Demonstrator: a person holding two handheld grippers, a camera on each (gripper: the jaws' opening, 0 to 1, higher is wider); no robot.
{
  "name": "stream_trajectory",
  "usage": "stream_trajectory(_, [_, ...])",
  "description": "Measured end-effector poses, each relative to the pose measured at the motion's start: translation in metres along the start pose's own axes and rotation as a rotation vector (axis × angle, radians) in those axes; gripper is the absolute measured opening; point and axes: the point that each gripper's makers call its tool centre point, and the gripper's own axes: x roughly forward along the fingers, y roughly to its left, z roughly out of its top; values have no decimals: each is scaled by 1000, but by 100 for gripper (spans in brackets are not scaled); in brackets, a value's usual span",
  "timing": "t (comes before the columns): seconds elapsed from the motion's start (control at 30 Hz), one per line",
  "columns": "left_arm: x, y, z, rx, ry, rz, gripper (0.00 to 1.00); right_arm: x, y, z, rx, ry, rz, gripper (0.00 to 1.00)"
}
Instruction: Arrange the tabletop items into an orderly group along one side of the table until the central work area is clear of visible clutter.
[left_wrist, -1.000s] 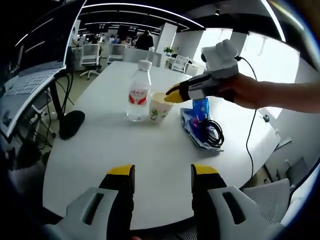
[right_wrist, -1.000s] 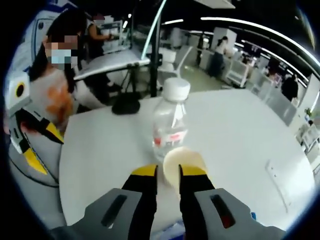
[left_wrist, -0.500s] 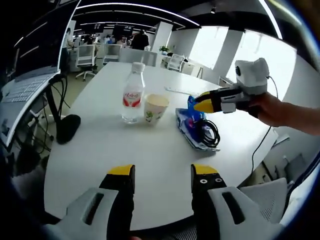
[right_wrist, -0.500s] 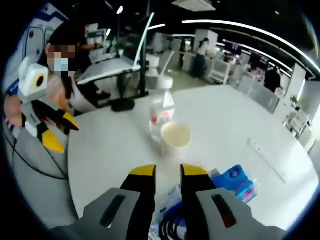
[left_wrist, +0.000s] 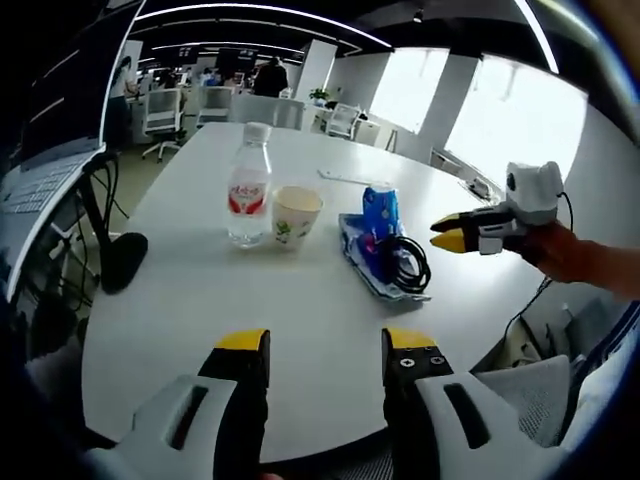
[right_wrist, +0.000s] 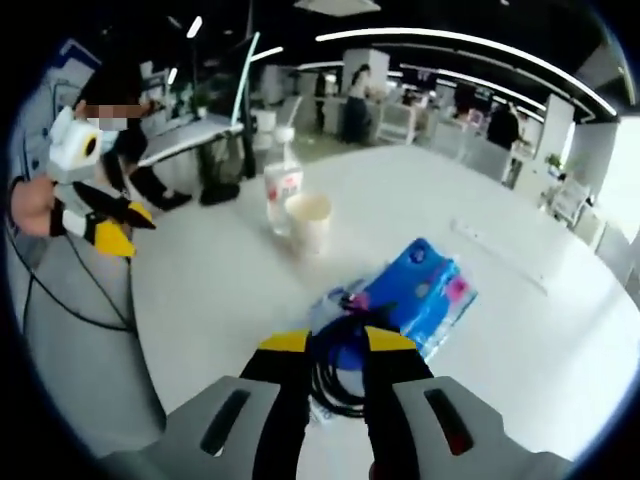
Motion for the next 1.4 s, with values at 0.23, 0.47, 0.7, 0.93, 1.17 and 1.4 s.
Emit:
stream_trajectory(0.23, [3,-5,4,7,-1,-1,44,-18,-14,-29,86,14,-50,17])
stream_trajectory(0.47, [2,-9,4,2,-5,1,44,-23,-26,-49,198,13,-51,17])
stream_trajectory(0.7, [1,-12,1,16,5,3,44,-20,-39,-60,299,17,-56,17])
stream_trajectory(0.93, [3,-15,2,22,3,3,44,-6,-34,-66,316,34,-32,17])
stream_trajectory(1.17, [7,-17,2,20,0,5,44,9,-36,-68,357,34,-50,18])
stream_trajectory(1.4, [8,-19,0,24,6,3,44,20,-46,-68,441,17,-92,19])
